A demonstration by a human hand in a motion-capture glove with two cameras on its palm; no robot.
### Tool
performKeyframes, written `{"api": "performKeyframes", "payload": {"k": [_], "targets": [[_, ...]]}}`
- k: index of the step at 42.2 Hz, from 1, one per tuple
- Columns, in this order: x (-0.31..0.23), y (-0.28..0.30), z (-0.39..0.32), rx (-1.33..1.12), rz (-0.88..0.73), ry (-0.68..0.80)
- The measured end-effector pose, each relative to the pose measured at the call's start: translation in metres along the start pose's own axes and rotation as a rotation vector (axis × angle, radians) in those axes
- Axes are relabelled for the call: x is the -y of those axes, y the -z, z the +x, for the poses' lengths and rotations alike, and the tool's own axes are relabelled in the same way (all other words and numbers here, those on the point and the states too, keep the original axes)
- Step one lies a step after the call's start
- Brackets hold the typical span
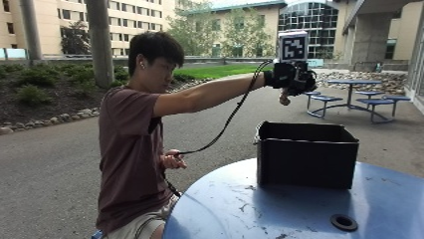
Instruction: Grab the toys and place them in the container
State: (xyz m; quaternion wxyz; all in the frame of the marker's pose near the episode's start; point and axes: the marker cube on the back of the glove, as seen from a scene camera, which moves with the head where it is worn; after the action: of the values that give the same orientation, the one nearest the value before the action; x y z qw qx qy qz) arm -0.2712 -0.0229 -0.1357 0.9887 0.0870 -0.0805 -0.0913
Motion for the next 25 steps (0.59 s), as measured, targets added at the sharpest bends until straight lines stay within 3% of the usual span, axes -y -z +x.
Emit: {"api": "performKeyframes", "payload": {"k": [3,7,11,16,19,21,25], "targets": [[0.002,-0.01,-0.017,-0.106,-0.005,-0.006],[0.001,-0.027,-0.053,-0.071,-0.031,0.049],[0.009,-0.043,-0.058,-0.19,-0.052,-0.121],[0.012,-0.053,-0.054,0.002,-0.239,-0.242],[0.002,-0.073,-0.082,-0.061,-0.409,-0.072],[-0.002,-0.083,-0.093,-0.096,-0.434,0.021],[0.001,-0.09,-0.092,-0.161,-0.377,-0.032]]}}
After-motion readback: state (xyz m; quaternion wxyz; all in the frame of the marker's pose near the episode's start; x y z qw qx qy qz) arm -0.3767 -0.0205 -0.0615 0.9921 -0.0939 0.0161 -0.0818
